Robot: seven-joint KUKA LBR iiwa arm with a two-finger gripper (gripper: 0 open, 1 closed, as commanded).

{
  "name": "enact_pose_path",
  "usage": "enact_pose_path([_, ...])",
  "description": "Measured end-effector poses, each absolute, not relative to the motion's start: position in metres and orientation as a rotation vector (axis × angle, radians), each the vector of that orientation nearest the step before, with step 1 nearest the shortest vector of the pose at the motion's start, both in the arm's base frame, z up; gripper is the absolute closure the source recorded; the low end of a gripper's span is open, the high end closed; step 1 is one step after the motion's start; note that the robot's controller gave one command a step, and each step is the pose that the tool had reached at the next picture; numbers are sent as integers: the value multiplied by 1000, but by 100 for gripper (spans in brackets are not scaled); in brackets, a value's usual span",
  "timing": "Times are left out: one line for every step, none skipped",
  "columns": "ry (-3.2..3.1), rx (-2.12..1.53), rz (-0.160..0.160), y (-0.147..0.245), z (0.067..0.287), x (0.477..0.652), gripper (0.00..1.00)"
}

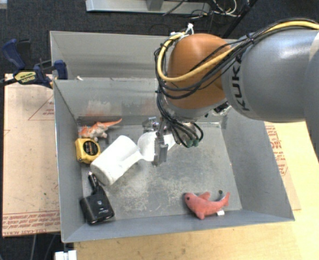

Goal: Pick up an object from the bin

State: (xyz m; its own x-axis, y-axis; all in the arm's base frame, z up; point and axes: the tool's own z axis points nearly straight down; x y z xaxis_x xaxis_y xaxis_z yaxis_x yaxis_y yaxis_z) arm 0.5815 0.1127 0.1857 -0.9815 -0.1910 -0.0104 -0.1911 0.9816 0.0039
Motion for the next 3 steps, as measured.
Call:
enact_pose_path([3117,-292,8,113,184,583,0])
enact_pose_path([3122,-202,10,126,150,600,0])
enact_pose_path([3113,-280,10,123,266,600,100])
